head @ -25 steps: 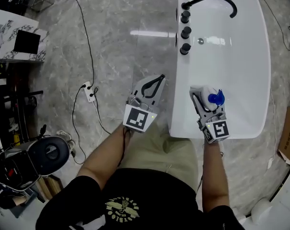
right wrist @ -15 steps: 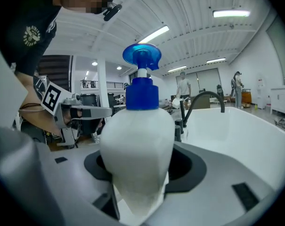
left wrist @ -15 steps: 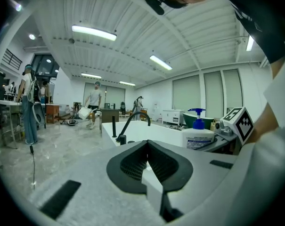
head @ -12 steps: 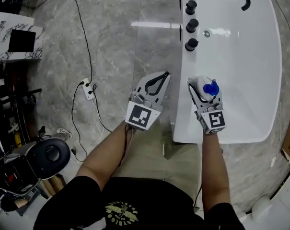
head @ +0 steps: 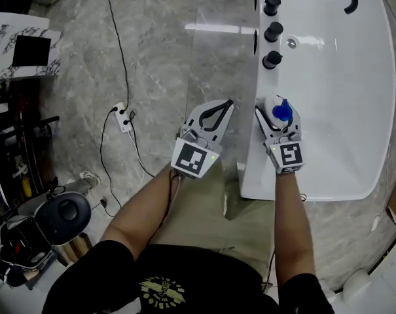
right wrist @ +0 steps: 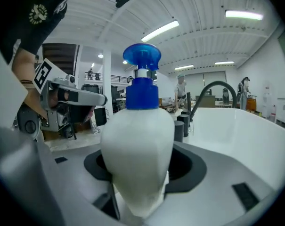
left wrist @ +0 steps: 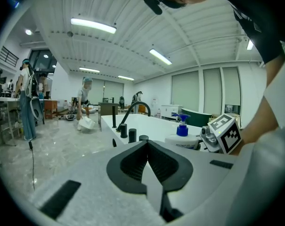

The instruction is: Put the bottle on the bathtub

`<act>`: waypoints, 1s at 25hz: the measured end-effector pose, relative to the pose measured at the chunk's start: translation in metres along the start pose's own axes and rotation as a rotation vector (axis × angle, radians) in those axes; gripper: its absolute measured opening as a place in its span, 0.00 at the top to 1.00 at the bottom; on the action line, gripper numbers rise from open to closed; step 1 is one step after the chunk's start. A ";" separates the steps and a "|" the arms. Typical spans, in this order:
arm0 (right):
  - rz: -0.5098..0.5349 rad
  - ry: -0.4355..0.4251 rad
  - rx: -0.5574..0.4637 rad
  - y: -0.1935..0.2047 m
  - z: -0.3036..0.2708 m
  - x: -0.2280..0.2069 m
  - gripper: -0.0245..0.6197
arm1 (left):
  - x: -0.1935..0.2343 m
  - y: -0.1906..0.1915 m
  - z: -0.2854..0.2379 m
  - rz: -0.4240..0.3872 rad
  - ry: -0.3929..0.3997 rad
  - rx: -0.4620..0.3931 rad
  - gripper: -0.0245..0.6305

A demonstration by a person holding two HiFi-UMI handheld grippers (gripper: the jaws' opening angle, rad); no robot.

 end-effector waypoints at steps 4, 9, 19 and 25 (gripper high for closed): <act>0.062 0.000 0.004 0.004 -0.001 -0.002 0.55 | 0.006 -0.003 -0.002 -0.013 0.001 -0.001 0.95; 0.034 0.008 0.038 0.007 0.004 -0.002 0.55 | 0.006 -0.019 0.005 -0.012 -0.014 -0.024 0.95; 0.031 -0.014 0.102 -0.003 0.028 0.004 0.53 | 0.006 -0.053 0.023 -0.007 -0.050 0.000 0.95; 0.060 0.005 0.143 -0.029 0.060 0.006 0.52 | 0.007 -0.080 0.031 0.029 -0.075 0.020 0.95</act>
Point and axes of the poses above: the fingertips, and each gripper's own axes: z backward along the fingers, x to its left, y out of its underside, the point moved 2 cm from there along z, backward along the fingers, and after that the axes turned 10 degrees about -x, right-handed, at the moved point
